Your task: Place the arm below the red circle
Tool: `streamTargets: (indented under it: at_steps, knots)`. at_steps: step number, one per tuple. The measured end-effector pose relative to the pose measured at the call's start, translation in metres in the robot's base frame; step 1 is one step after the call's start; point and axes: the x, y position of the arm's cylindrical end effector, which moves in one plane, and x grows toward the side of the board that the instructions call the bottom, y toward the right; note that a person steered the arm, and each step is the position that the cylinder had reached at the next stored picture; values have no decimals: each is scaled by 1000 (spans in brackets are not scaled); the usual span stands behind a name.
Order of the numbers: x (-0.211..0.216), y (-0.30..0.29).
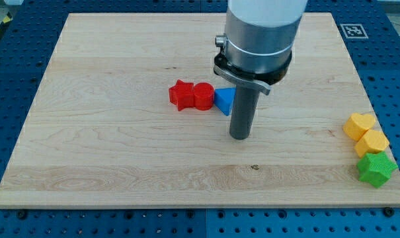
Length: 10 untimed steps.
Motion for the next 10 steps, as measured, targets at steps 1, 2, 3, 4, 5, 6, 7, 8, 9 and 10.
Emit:
streamTargets:
  at_steps: [1,2,3,4,5,6,7,8,9,10]
  knots:
    - [-5,-1]
    - [-20,-3]
    - [-22,-3]
    - [-22,-3]
    - [-11,-34]
    - [-25,-59]
    - [-36,-59]
    - [-37,-59]
    - [-32,-51]
    - [6,-49]
